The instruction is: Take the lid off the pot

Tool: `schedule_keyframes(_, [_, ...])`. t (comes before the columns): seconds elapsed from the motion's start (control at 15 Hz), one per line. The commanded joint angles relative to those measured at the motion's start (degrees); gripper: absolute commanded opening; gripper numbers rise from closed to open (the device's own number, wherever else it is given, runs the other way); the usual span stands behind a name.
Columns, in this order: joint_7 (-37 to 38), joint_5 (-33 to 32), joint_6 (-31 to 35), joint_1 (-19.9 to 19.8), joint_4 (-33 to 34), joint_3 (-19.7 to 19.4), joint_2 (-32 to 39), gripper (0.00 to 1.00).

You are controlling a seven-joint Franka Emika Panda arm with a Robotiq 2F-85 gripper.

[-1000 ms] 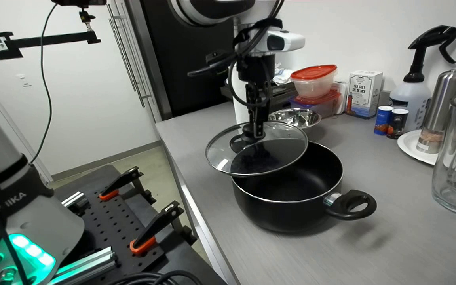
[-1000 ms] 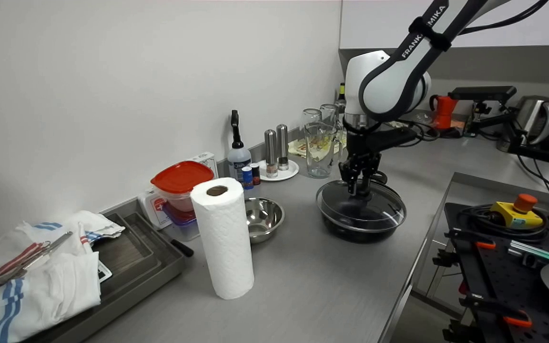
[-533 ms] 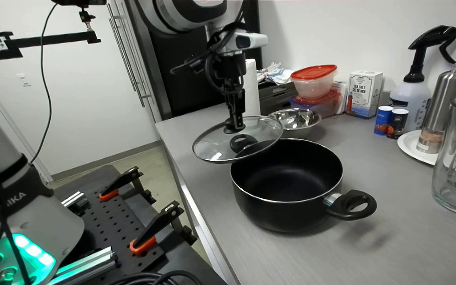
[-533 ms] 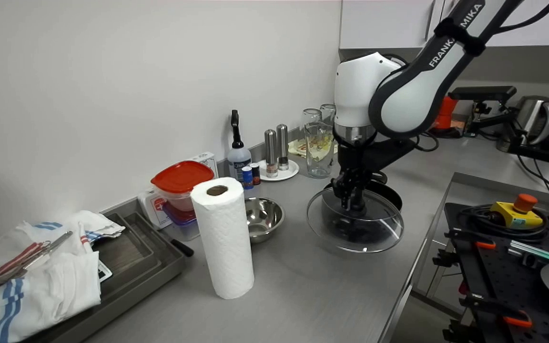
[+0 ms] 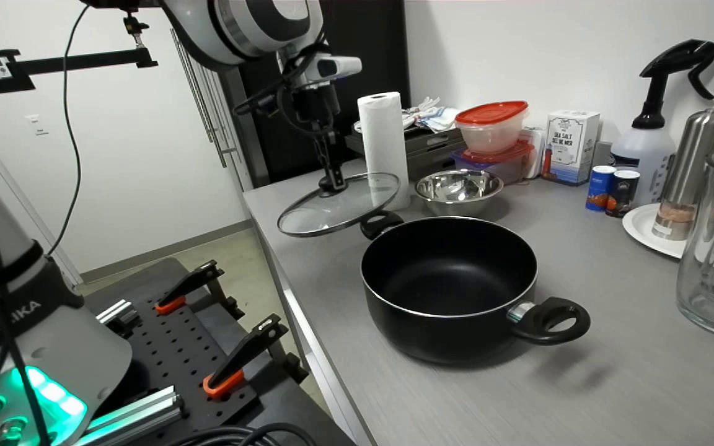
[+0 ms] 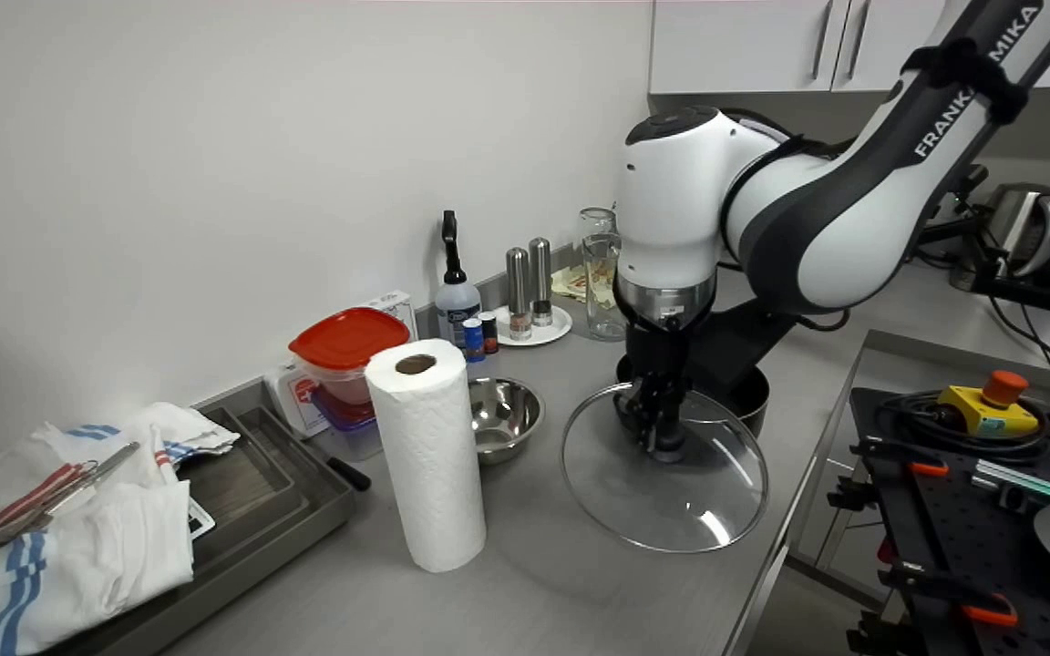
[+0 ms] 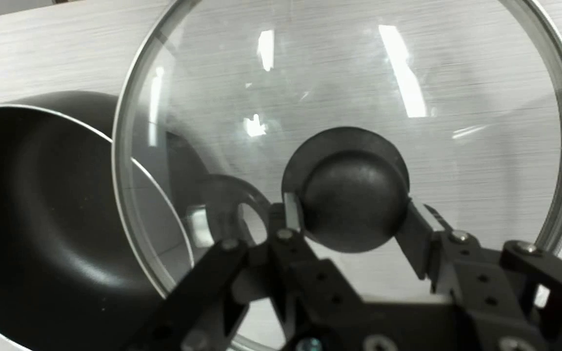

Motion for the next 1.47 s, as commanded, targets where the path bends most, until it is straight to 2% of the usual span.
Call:
schedule_keyframes(0.0, [6.05, -3.61, -1.7, 2.71, 2.25, 2.03, 0.84, 0.25])
schedule_keyframes(0.47, [7.13, -3.37, -0.55, 6.01, 6.78, 4.4, 5.56, 0.25])
schedule_keyframes(1.4, [2.63, -1.12, 6.44, 7.69, 15.85, -0.07, 20.91, 0.25])
